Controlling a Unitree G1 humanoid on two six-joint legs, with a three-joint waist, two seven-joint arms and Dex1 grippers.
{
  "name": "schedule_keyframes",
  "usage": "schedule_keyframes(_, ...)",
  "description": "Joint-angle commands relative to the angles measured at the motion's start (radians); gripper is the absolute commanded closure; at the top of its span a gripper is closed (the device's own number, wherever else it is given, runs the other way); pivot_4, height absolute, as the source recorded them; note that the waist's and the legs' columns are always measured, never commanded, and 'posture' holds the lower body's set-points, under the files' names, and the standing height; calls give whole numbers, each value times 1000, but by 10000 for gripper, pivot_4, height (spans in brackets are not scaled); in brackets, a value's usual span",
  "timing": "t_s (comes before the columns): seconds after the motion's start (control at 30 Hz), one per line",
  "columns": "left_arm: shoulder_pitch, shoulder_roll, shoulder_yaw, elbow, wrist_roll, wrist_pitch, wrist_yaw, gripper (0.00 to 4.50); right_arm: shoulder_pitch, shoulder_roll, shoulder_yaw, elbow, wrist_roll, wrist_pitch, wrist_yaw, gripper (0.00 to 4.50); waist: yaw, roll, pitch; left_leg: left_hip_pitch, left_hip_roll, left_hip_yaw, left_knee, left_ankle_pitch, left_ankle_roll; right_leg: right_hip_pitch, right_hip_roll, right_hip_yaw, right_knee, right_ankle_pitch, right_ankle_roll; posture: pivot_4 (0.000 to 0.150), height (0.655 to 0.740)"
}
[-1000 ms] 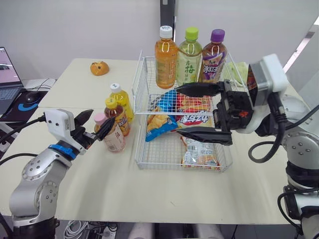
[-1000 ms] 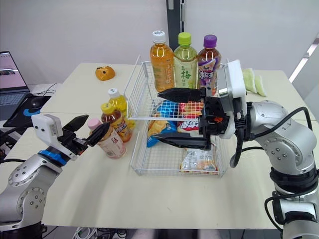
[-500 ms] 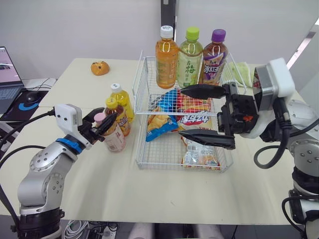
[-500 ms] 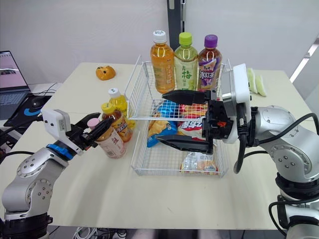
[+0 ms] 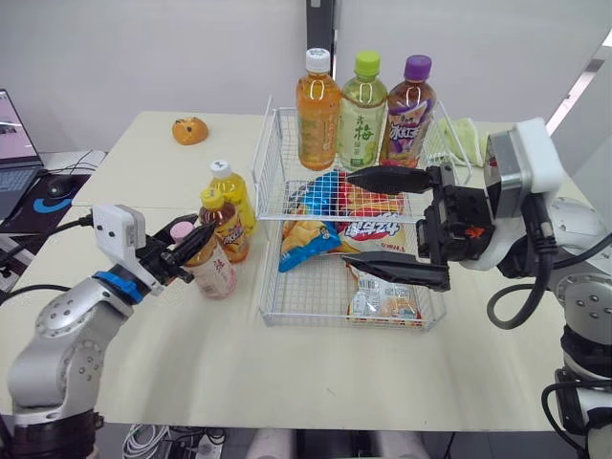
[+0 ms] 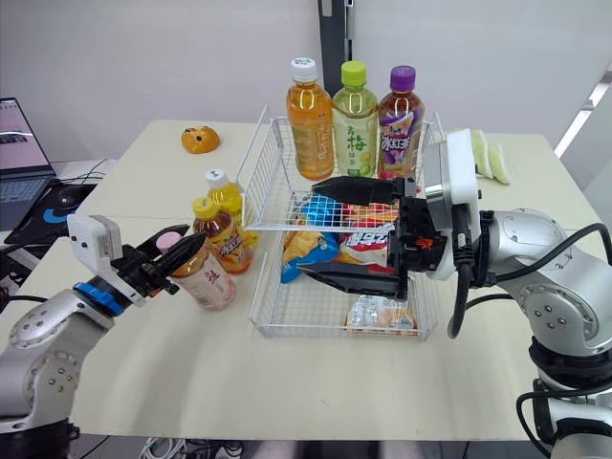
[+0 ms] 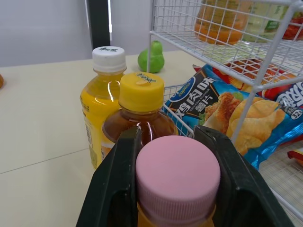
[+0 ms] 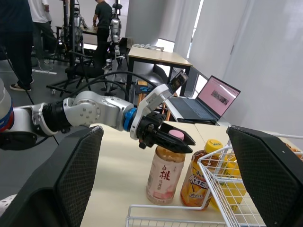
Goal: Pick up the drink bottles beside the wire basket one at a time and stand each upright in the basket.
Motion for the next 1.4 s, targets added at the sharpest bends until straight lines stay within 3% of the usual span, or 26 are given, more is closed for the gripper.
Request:
schedule_keyframes(0.03,-114,139,114,-11,-162,109,-69,31213,-18,5,-11,15,-17,-34,7,0,0,-1,1,0,0,0,0,0,0,0,0,0,0,0,0,1500,7400)
schedule_keyframes(0.27,-411,444,117,170,-403,390,-205,31213,-35,34,3,62,-48,-57,12,0,-4,-2,3,-1,0,0,0,0,0,0,0,0,-3,0,0,1500,7400)
schedule_keyframes(0.4,-677,521,-4,270,-451,481,-264,31213,-53,30,7,92,-91,-72,10,0,-8,-4,6,-2,-1,0,0,0,-1,-1,0,-1,-2,0,0,1500,7400)
schedule_keyframes(0.53,-950,515,-158,346,-418,529,-346,31213,-49,24,8,99,-122,-72,-2,0,-8,-5,7,-2,-1,0,0,1,-2,-1,0,0,-3,0,1,1500,7400)
schedule_keyframes(0.7,-1215,353,-307,475,-317,491,-437,31213,-37,10,-12,92,-154,-64,-40,0,-8,-5,8,-3,-2,1,1,3,-4,-2,0,0,0,-1,1,1500,7400)
schedule_keyframes(0.87,-1325,120,-404,553,-216,386,-537,31213,10,-34,-72,33,-157,-29,-119,0,-8,-5,7,-7,-2,1,2,3,-5,-5,1,1,1,-1,1,1500,7400)
schedule_keyframes(0.97,-1364,-19,-434,622,-143,282,-574,31213,51,-65,-117,-19,-146,2,-177,0,-5,-6,7,-16,-2,0,6,4,-6,-14,1,1,4,-1,1,1500,7400)
schedule_keyframes(1.13,-1374,-211,-481,725,-5,91,-615,31213,121,-110,-206,-105,-111,57,-274,0,-14,-5,8,-17,-2,1,4,4,-6,-15,1,2,3,-1,1,1500,7400)
schedule_keyframes(1.4,-1349,-408,-534,845,196,-184,-628,31213,297,-203,-449,-273,64,160,-437,0,-10,-5,8,-17,-1,2,3,4,-6,-15,1,2,3,-1,1,1500,7400)
